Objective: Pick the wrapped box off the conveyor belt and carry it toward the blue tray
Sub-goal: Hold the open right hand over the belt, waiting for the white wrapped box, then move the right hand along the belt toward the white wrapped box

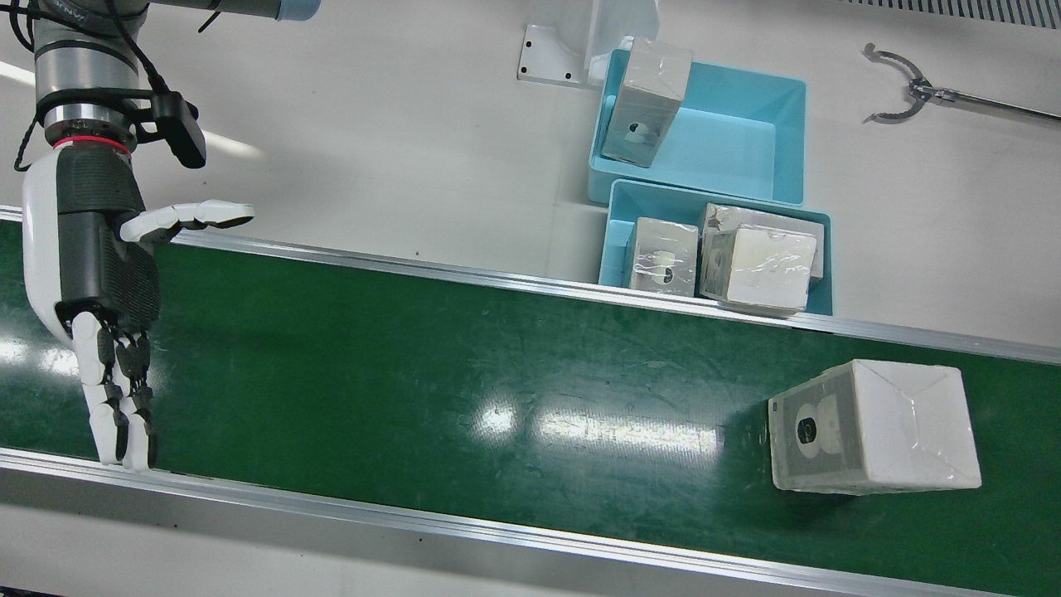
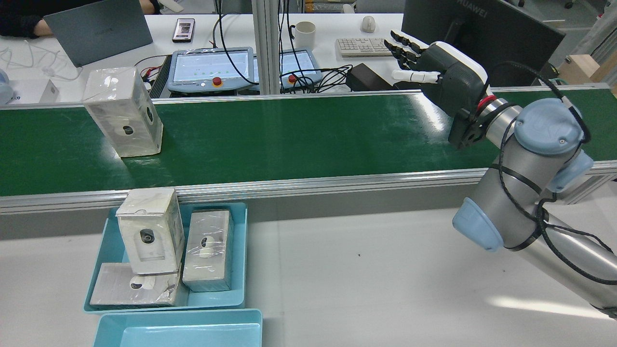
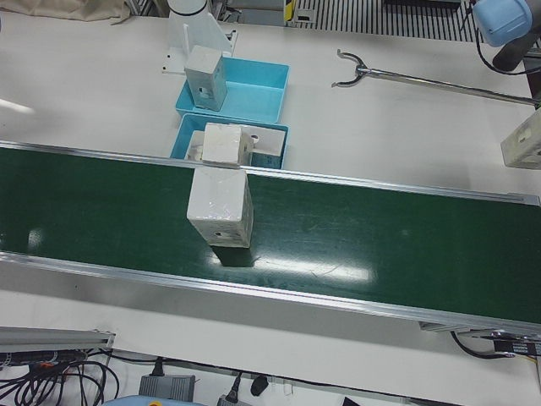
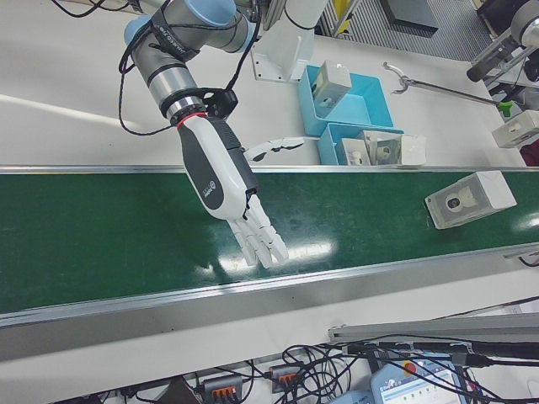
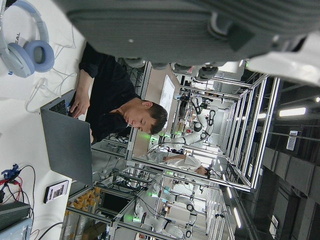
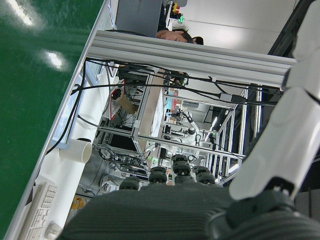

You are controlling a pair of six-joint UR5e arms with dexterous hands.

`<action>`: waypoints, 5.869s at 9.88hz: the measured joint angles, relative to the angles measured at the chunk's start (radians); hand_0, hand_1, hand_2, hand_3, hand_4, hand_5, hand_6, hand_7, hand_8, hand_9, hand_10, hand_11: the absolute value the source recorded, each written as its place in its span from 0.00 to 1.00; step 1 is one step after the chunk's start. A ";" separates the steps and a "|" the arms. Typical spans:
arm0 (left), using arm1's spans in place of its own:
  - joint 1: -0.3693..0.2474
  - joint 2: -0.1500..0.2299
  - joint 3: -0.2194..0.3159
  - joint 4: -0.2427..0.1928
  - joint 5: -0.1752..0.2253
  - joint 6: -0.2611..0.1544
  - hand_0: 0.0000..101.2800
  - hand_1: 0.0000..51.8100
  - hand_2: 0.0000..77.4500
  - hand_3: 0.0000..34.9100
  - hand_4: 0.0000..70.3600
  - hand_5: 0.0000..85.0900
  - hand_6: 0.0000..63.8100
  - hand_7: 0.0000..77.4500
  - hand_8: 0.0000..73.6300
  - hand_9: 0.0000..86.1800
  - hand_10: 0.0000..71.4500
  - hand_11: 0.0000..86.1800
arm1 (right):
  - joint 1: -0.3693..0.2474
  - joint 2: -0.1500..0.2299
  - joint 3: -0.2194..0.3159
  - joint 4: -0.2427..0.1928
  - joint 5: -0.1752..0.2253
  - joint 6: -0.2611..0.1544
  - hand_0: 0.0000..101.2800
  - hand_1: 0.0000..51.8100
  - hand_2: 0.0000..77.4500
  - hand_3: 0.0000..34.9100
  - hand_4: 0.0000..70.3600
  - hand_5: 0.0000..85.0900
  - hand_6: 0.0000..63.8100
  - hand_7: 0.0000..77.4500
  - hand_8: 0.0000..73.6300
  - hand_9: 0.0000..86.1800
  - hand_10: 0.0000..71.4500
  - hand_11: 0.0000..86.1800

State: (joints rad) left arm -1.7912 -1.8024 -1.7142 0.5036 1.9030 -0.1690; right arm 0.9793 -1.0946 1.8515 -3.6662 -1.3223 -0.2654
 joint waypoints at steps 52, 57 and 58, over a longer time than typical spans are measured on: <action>0.000 0.000 0.000 0.000 0.000 0.000 0.00 0.00 0.01 0.00 0.00 0.01 0.00 0.01 0.00 0.00 0.01 0.00 | -0.083 0.073 -0.105 0.058 0.048 -0.042 0.46 0.31 0.22 0.00 0.04 0.03 0.00 0.01 0.06 0.02 0.00 0.02; 0.000 0.000 0.000 0.000 0.000 0.000 0.00 0.00 0.01 0.00 0.00 0.01 0.00 0.00 0.00 0.00 0.01 0.00 | -0.102 0.087 -0.112 0.059 0.052 -0.044 0.46 0.23 0.24 0.00 0.04 0.02 0.00 0.01 0.04 0.02 0.00 0.02; 0.000 0.000 0.000 0.000 0.000 0.000 0.00 0.00 0.01 0.00 0.00 0.01 0.00 0.00 0.00 0.00 0.01 0.00 | -0.105 0.088 -0.112 0.059 0.053 -0.046 0.46 0.26 0.22 0.00 0.05 0.02 0.00 0.01 0.04 0.02 0.00 0.02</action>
State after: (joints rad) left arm -1.7912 -1.8024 -1.7142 0.5036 1.9030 -0.1690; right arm 0.8739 -1.0071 1.7390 -3.6070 -1.2697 -0.3115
